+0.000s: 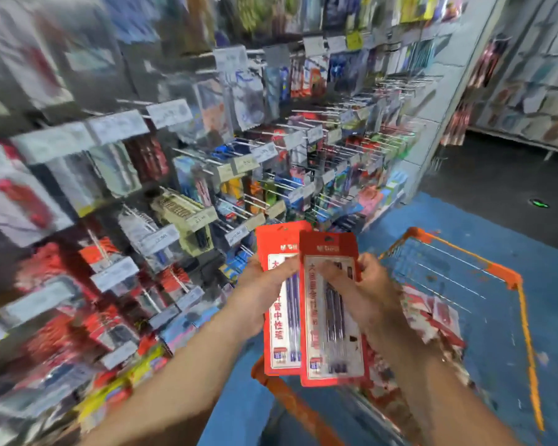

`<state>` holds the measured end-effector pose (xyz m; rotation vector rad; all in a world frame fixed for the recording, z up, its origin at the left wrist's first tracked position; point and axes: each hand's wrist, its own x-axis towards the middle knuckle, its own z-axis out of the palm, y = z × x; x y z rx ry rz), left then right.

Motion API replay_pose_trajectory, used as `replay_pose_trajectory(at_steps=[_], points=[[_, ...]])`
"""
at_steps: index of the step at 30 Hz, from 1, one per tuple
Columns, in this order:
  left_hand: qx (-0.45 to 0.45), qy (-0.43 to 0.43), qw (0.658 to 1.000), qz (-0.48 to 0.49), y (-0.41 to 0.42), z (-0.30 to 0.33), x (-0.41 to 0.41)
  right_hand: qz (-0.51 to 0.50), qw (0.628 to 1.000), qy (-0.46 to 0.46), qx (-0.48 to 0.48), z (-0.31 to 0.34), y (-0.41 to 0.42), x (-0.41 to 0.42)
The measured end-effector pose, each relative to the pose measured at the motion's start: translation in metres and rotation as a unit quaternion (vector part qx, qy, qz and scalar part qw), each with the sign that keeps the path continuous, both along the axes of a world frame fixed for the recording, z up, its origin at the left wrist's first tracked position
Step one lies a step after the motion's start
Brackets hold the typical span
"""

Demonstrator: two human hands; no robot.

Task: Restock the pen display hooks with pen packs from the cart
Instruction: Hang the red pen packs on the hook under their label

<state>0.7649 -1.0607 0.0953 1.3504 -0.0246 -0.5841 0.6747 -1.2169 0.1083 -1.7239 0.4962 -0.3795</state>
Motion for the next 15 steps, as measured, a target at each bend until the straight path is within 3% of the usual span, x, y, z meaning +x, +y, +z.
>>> replay_pose_trajectory(at_steps=[10,15], points=[[-0.017,-0.003,0.981,0.194,0.176,0.021,-0.058,0.178,0.984,-0.006,-0.017,0.02,0.158,0.022],[-0.016,-0.007,0.97,0.244,0.262,0.034,-0.079,0.251,0.967,-0.004,0.051,0.029,0.247,0.023]])
